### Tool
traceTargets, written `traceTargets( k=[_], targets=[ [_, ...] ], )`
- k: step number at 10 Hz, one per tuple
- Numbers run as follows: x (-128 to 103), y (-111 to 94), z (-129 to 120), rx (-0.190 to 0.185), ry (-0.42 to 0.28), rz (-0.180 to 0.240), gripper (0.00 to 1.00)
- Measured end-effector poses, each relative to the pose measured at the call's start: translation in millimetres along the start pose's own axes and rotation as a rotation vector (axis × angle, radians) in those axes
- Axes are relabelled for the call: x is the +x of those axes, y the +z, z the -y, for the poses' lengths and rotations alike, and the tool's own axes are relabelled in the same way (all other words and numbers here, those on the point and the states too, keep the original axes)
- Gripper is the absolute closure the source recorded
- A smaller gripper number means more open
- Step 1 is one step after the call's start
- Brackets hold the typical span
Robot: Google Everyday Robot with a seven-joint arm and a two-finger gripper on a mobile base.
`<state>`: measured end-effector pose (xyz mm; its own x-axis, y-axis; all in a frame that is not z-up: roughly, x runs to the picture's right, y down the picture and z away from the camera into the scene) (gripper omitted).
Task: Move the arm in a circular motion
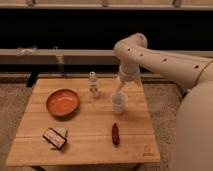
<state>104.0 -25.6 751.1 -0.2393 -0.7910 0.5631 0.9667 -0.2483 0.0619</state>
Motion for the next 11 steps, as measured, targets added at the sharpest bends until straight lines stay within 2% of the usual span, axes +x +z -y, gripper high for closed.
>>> traceTargets(
  k=[2,4,6,7,9,11],
  targets=[
    [33,-16,26,-0.015,-0.035,-0.027,0.26],
    [71,-39,68,-0.024,-0.106,-0.071,0.26],
    [94,-57,103,-0.029,-0.17,-0.111,0.26],
    [105,-70,131,-0.032,-0.225,-0.139,0.26],
    [112,-90,181,-0.033,-0.331,-0.178,0.26],
    [100,-108,244,-0.022,-0.458,-0.223,0.26]
  ],
)
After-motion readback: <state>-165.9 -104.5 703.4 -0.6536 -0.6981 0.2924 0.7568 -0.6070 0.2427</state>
